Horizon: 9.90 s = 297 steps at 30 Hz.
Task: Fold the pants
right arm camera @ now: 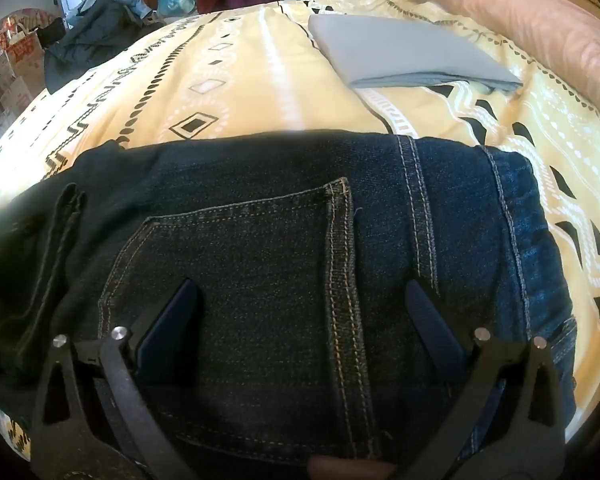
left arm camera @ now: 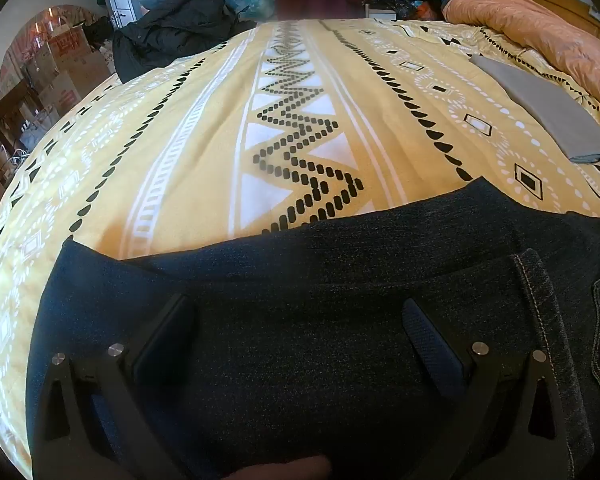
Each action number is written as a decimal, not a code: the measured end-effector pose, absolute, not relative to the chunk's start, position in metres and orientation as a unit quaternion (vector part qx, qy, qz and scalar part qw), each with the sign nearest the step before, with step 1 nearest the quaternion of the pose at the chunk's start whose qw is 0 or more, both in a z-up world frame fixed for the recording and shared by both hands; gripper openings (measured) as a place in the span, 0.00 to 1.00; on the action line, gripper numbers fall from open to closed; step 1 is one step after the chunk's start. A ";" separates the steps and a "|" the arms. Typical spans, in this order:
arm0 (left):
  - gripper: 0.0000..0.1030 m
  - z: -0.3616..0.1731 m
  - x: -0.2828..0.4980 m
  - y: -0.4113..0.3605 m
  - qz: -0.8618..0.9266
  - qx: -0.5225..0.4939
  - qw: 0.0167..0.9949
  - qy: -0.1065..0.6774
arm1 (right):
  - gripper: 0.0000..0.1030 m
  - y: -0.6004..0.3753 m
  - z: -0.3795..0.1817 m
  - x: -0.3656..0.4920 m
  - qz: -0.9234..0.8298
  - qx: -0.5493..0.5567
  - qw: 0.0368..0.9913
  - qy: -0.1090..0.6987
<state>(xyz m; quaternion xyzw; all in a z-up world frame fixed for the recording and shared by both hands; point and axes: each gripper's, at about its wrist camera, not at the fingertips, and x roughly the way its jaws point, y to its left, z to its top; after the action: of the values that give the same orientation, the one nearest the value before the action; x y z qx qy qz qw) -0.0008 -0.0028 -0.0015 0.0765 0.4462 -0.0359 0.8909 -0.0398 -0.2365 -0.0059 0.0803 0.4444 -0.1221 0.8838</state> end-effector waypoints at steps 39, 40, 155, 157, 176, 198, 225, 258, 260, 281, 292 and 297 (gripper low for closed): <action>0.81 0.050 -0.162 -0.074 -0.256 0.279 0.859 0.345 | 1.00 -0.234 -0.005 -0.044 -0.112 0.089 0.893 0.427; 0.81 0.051 -0.165 -0.075 -0.266 0.281 0.857 0.342 | 1.00 -0.234 -0.005 -0.045 -0.113 0.088 0.893 0.426; 0.22 0.000 -0.146 0.519 0.057 -0.392 0.862 0.316 | 0.08 0.213 0.033 0.106 0.281 -0.124 0.829 0.468; 0.22 -0.002 -0.147 0.521 0.052 -0.397 0.862 0.311 | 0.08 0.232 0.029 0.109 0.300 -0.125 0.822 0.468; 0.23 -0.013 -0.158 0.529 0.032 -0.402 0.864 0.303 | 0.12 0.122 0.001 0.117 0.278 -0.057 0.825 0.488; 0.24 -0.009 -0.148 0.517 0.066 -0.384 0.868 0.307 | 0.11 -0.315 0.005 -0.011 0.021 0.200 0.865 0.459; 0.36 0.108 -0.173 0.363 -0.050 -0.150 0.923 0.352 | 0.37 -0.141 0.060 -0.158 0.112 -0.061 0.905 0.406; 0.38 0.060 -0.221 0.427 0.034 -0.253 0.891 0.376 | 0.00 0.010 0.025 -0.114 0.285 -0.197 0.841 0.415; 0.38 0.057 -0.219 0.426 0.026 -0.251 0.891 0.377 | 0.01 0.008 0.032 -0.111 0.281 -0.185 0.844 0.417; 0.38 0.070 -0.157 0.255 -0.196 -0.139 0.883 0.402 | 0.46 -0.072 0.052 -0.136 0.197 -0.074 0.891 0.401; 0.38 0.060 -0.138 0.175 -0.287 -0.104 0.843 0.444 | 0.43 -0.045 0.037 -0.149 0.236 -0.128 0.878 0.397; 0.27 0.028 -0.126 0.196 -0.233 -0.082 0.822 0.513 | 0.34 -0.039 -0.001 -0.147 0.231 -0.155 0.860 0.429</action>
<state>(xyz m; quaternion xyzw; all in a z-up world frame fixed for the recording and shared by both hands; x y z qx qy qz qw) -0.1258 0.1961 0.0277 -0.0823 0.5127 -0.2331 0.8222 -0.1474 -0.0395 -0.0009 -0.1545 0.4286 0.2314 0.8596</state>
